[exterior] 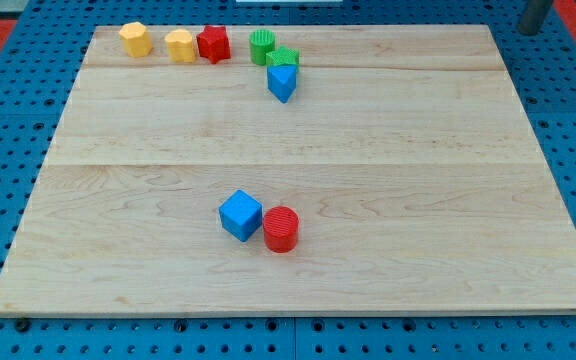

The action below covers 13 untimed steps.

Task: Push the green circle closer to the yellow heart

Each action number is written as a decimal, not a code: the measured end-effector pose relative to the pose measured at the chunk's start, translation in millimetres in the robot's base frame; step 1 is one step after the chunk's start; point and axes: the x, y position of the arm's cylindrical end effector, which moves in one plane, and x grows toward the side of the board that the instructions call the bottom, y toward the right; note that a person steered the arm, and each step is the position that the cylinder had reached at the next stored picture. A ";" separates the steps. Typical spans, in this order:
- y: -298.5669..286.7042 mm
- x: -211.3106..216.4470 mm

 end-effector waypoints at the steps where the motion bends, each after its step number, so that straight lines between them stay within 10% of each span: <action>1: 0.5 3.2; 5: -26.5 19.5; 7: -247.0 9.5; 10: -368.8 16.6; 13: -366.1 51.4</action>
